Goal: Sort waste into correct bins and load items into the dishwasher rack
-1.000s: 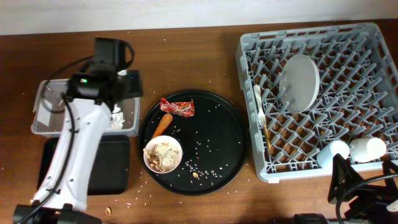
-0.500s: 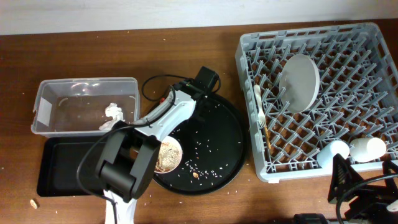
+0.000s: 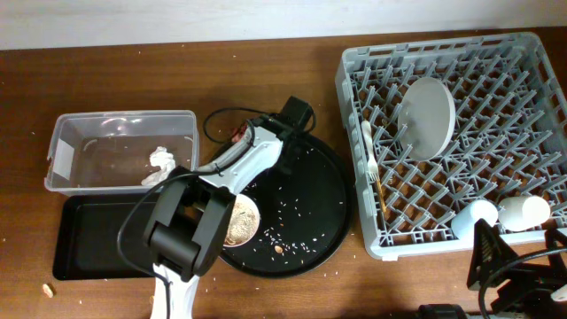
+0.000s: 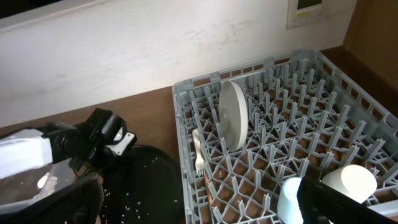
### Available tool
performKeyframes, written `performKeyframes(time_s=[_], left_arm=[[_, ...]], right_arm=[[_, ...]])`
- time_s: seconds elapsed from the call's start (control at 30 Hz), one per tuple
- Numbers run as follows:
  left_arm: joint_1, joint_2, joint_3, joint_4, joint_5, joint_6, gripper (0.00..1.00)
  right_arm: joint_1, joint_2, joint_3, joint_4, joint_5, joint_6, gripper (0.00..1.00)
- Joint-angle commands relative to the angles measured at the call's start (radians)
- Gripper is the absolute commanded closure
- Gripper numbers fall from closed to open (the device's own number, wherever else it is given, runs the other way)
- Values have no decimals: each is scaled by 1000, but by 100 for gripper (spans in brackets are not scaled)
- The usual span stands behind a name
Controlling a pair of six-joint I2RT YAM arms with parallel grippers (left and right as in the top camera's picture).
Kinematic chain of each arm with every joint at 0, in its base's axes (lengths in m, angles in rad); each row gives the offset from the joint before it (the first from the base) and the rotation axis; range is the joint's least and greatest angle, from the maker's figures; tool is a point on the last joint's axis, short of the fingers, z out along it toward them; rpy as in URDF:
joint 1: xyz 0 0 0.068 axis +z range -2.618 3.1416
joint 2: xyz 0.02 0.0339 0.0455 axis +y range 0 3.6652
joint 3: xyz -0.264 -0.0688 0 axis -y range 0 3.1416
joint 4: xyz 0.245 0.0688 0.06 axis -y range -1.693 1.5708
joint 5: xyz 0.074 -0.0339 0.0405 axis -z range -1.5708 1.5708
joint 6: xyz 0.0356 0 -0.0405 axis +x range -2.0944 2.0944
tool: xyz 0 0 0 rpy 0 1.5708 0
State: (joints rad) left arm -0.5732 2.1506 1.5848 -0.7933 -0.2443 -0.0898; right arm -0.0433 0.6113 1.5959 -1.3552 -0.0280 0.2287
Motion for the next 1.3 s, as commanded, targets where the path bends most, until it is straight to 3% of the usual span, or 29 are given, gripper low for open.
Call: performKeyframes(time_s=[0.0,0.2,0.4,0.6,0.63,0.67,0.7,0.77,0.8,0.93,1.07,1.27], left_arm=[[1,-144,111,-87,-18,-2,99],[18,-364,151,-273,-179,-3,99],[191,-441,148,-439,-179,-77,99],[350,-415,24,-383,-108,-96,98],[354,-411,21,-374,-98,-96,86],[354,-412,22,-370,-92,-96,58],[348,-417,31,-373,-69,-96,48],[299,-425,39,-365,80,-84,48],[279,-423,38,-360,87,-71,47],[172,-381,0,-317,80,-65,46],[80,-283,-97,-219,34,-36,51],[79,-113,-129,-170,-75,-38,58]], right_arm=[[-3,2,1,4,-2,-4,1],[-3,2,1,4,-2,-4,1],[-3,2,1,4,-2,-4,1],[-3,2,1,4,-2,-4,1],[-3,2,1,4,-2,-4,1],[-3,2,1,4,-2,-4,1],[-3,2,1,4,-2,-4,1],[-3,2,1,4,-2,-4,1],[-3,2,1,4,-2,-4,1],[-3,2,1,4,-2,-4,1],[-3,2,1,4,-2,-4,1],[-3,2,1,4,-2,-4,1]])
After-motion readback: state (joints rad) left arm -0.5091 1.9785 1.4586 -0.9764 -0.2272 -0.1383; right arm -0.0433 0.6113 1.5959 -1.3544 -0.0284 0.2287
